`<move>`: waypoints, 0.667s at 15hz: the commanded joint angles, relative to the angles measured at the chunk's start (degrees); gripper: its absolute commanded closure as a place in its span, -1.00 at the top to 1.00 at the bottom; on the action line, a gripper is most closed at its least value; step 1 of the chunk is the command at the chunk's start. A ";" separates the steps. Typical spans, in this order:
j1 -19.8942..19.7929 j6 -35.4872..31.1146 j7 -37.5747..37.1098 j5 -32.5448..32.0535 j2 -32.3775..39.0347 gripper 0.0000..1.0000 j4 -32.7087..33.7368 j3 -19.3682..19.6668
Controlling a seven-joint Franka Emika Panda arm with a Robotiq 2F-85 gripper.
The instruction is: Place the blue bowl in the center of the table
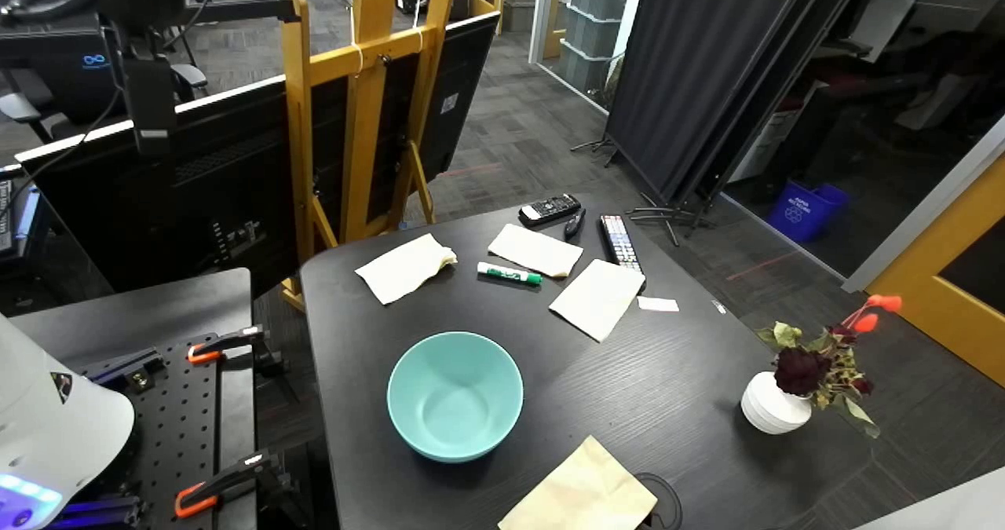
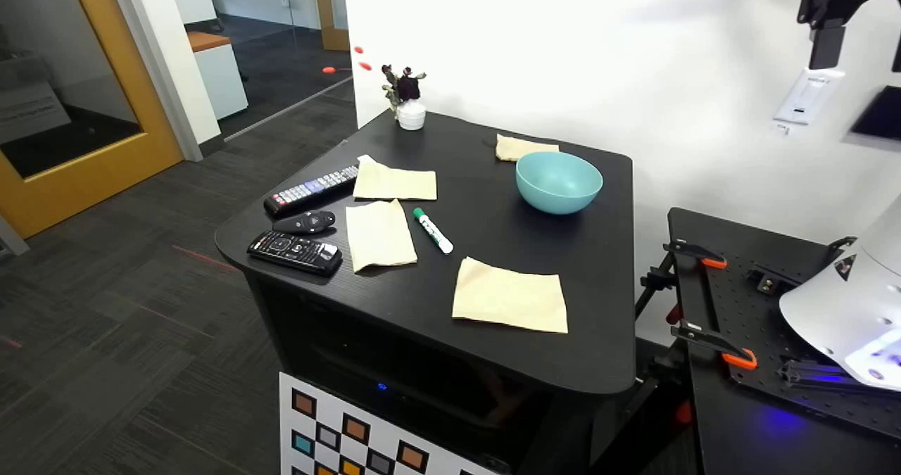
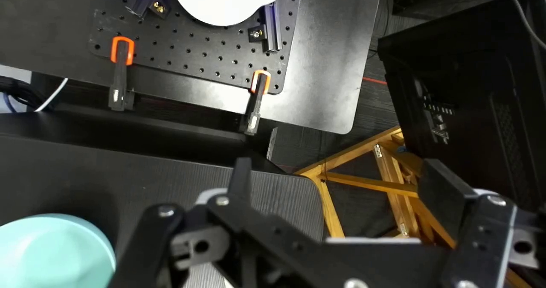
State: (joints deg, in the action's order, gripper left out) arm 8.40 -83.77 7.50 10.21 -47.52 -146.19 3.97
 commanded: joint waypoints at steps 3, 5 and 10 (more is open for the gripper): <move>-4.74 -5.22 -0.37 -0.59 0.53 1.00 -1.82 -0.88; -6.26 -8.98 -0.50 -1.09 1.08 1.00 -3.11 -0.66; -9.49 -22.16 -2.12 -3.18 2.80 1.00 -8.21 -1.19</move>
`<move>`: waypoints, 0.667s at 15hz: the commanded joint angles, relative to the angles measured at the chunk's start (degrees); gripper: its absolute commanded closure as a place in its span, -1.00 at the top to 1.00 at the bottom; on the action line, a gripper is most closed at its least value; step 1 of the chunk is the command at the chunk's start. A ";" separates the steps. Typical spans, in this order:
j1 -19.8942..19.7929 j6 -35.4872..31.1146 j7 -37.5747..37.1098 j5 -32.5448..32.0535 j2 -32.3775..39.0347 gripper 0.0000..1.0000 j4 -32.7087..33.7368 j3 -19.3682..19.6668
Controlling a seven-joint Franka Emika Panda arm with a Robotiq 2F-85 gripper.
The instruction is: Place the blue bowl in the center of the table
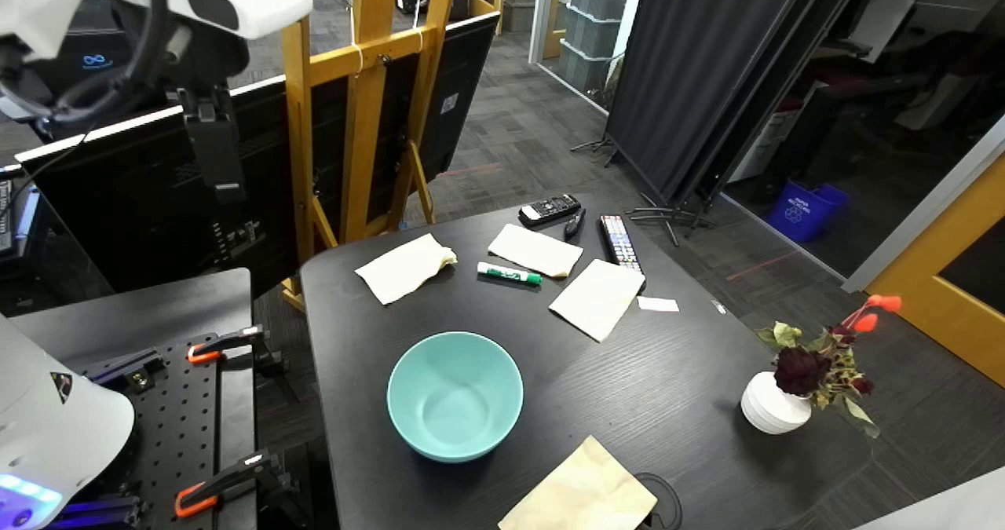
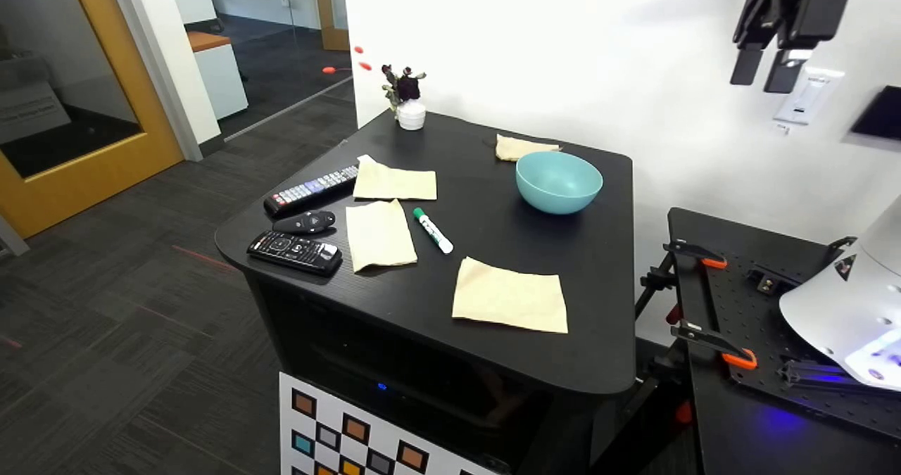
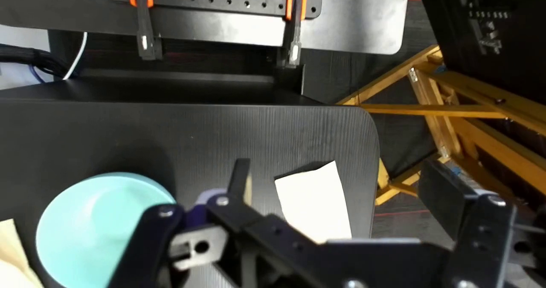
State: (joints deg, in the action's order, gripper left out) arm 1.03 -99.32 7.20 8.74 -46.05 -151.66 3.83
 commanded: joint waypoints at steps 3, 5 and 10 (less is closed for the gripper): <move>-3.75 -13.32 -5.13 -3.16 4.37 1.00 -5.30 -1.22; -4.74 -18.34 -7.69 -4.06 7.08 1.00 -6.57 -1.65; -6.23 -29.40 -13.72 -4.83 16.62 1.00 -6.13 -1.95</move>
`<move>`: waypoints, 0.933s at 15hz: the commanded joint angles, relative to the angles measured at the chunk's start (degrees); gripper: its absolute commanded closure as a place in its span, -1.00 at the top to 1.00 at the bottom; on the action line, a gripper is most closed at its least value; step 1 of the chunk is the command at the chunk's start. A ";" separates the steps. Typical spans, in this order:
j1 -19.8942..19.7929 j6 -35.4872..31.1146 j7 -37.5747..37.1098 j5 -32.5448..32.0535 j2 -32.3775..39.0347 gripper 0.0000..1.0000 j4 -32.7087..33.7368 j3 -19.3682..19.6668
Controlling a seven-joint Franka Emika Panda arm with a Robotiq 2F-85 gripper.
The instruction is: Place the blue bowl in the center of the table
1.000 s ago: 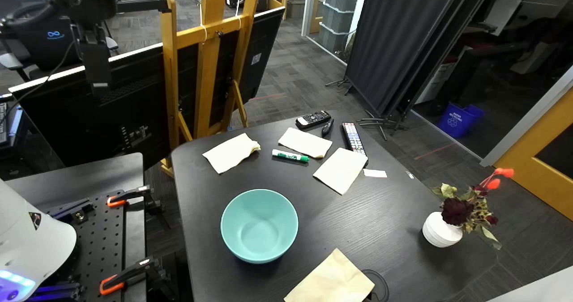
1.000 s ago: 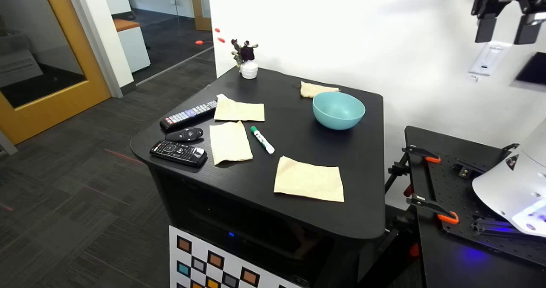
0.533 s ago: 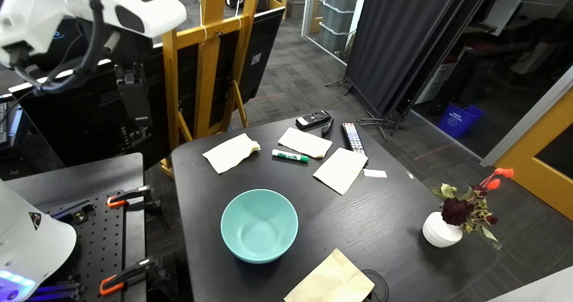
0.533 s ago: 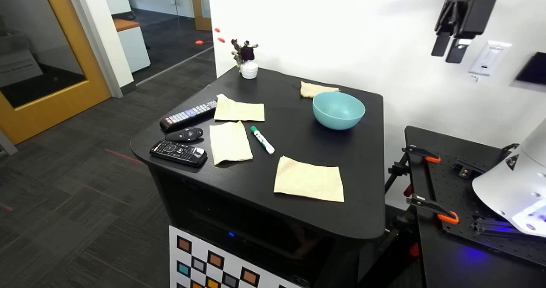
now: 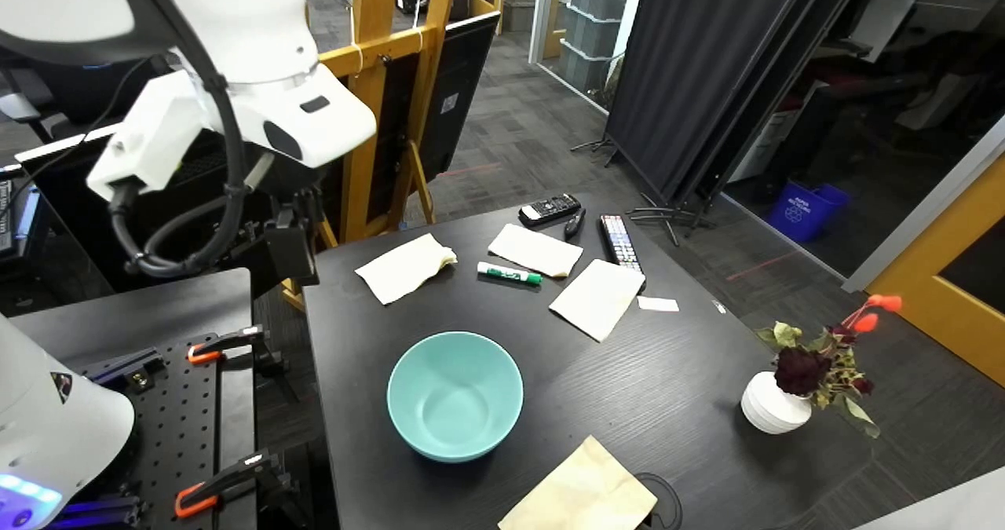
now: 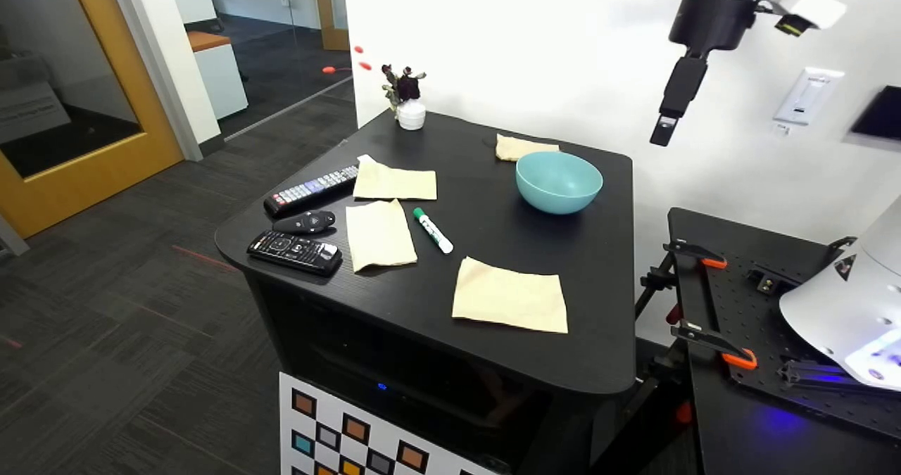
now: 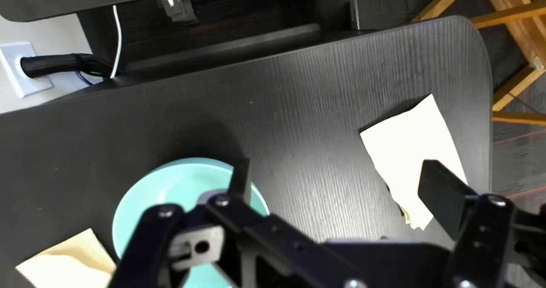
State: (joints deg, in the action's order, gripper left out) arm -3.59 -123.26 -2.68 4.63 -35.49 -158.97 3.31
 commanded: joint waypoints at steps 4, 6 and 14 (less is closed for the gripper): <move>-2.55 -12.47 -8.76 -1.15 13.70 1.00 3.00 -2.04; -3.06 -15.38 -11.04 -2.08 17.31 1.00 4.22 -2.59; -4.28 -23.82 -21.26 -12.01 29.89 1.00 10.79 -3.17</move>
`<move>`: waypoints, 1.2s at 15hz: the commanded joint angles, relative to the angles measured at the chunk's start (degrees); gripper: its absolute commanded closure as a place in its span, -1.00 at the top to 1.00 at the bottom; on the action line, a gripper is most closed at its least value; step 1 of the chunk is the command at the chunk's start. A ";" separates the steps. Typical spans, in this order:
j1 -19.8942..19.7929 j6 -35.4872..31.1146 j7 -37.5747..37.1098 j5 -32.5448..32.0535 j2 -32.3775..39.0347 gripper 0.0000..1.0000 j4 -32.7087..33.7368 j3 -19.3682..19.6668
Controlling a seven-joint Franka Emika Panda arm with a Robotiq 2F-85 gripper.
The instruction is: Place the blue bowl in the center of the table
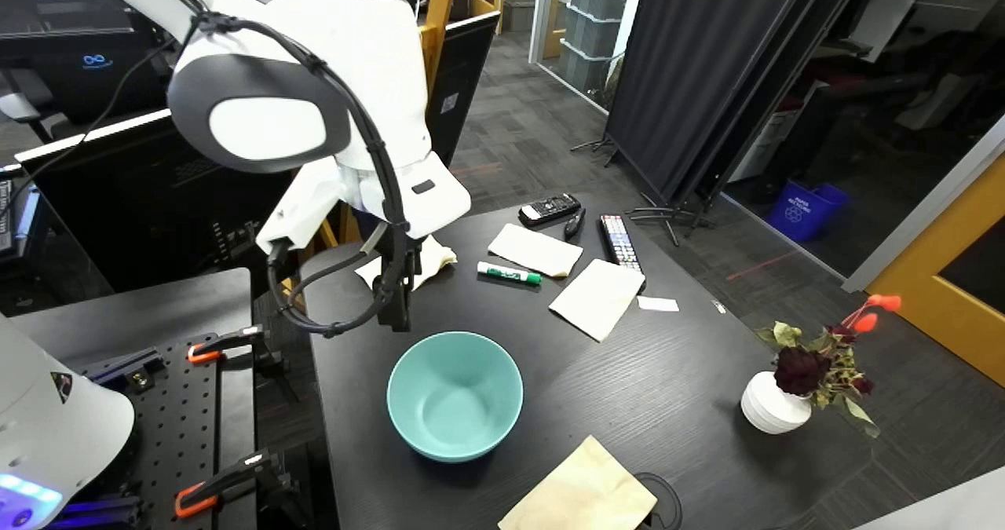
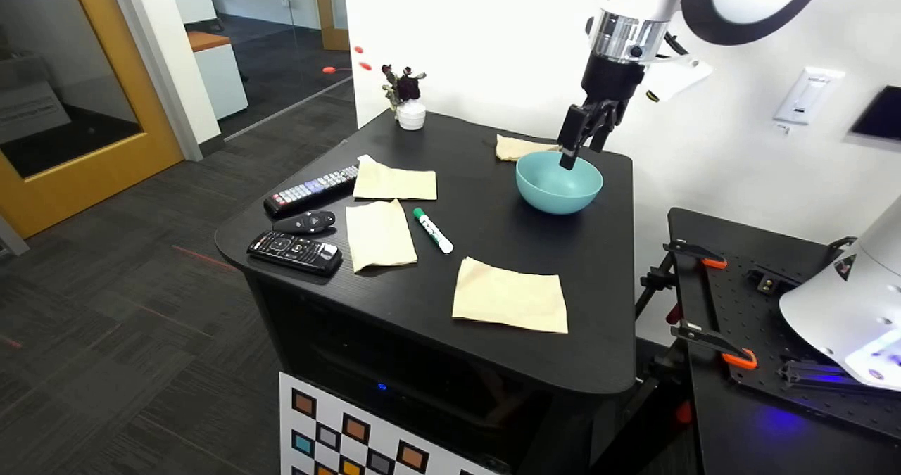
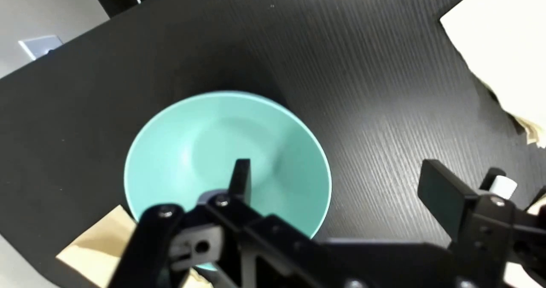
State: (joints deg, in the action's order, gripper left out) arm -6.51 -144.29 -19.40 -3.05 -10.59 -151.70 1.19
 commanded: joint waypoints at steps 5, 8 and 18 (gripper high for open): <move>-0.04 -5.21 -6.21 -5.87 11.94 1.00 8.33 0.76; 0.68 -6.13 -5.56 -4.86 15.51 1.00 11.18 1.67; 2.42 -6.55 -3.67 -1.27 26.92 1.00 18.11 4.36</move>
State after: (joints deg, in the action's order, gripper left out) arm -5.32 -150.17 -23.91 -6.58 12.68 -136.11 4.31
